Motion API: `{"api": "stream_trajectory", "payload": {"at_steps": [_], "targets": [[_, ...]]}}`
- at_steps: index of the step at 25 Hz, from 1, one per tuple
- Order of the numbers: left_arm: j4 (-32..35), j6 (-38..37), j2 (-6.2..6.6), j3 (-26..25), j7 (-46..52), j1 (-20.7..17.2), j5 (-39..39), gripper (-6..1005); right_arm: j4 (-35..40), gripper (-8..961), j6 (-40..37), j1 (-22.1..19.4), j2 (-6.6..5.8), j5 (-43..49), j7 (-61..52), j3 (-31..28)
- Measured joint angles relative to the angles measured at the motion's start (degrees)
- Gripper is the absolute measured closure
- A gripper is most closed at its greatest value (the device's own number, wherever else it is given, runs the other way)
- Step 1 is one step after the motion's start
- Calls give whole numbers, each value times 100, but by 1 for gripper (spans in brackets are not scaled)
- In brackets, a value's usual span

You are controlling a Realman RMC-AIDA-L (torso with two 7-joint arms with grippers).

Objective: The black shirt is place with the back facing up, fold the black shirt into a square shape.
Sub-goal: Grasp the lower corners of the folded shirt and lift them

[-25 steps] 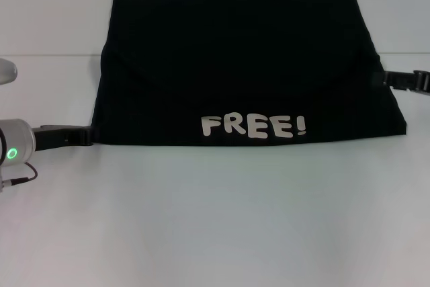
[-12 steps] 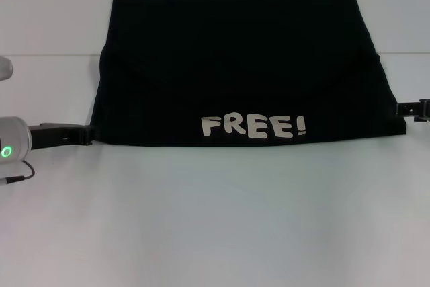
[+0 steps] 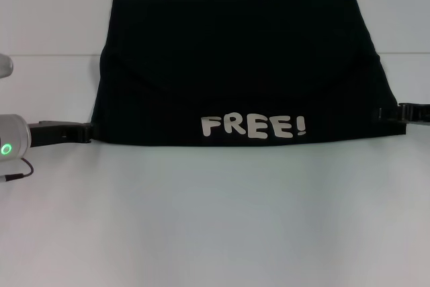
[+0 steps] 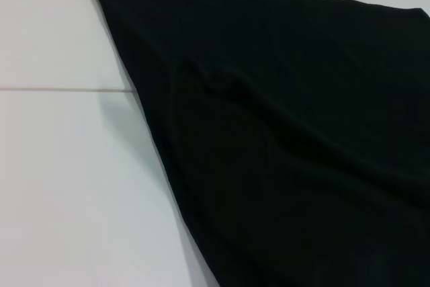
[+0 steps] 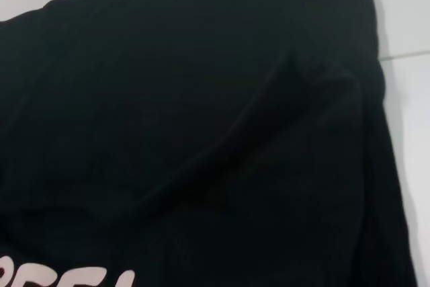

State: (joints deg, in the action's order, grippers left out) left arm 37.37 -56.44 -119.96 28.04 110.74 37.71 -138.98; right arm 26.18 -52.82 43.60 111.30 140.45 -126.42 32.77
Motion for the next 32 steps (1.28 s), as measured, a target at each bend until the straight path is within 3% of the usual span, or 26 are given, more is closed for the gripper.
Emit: {"api": "stream_trajectory", "payload": {"at_steps": [6,9,19,28,32], "targets": [[-10,10,8,0,0,22,-7,989,-118,234,126,10,12,-7,-1,47],[-21,10,8,3,0,29,-7,988,-124,464,120,-20,14,-21,6,48],[-34,55,8,-3,31,34,-7,985,-11,891,-96,-176,10,-115,158,-9],[292,-617,12,-105,241,-194,-38,982,352,910,-915,-787,-62,-900,766,-18],[507,-1357,15,-228,243,-373,-41,981,605,914,-1452,-1084,-63,-1090,988,-62]]}}
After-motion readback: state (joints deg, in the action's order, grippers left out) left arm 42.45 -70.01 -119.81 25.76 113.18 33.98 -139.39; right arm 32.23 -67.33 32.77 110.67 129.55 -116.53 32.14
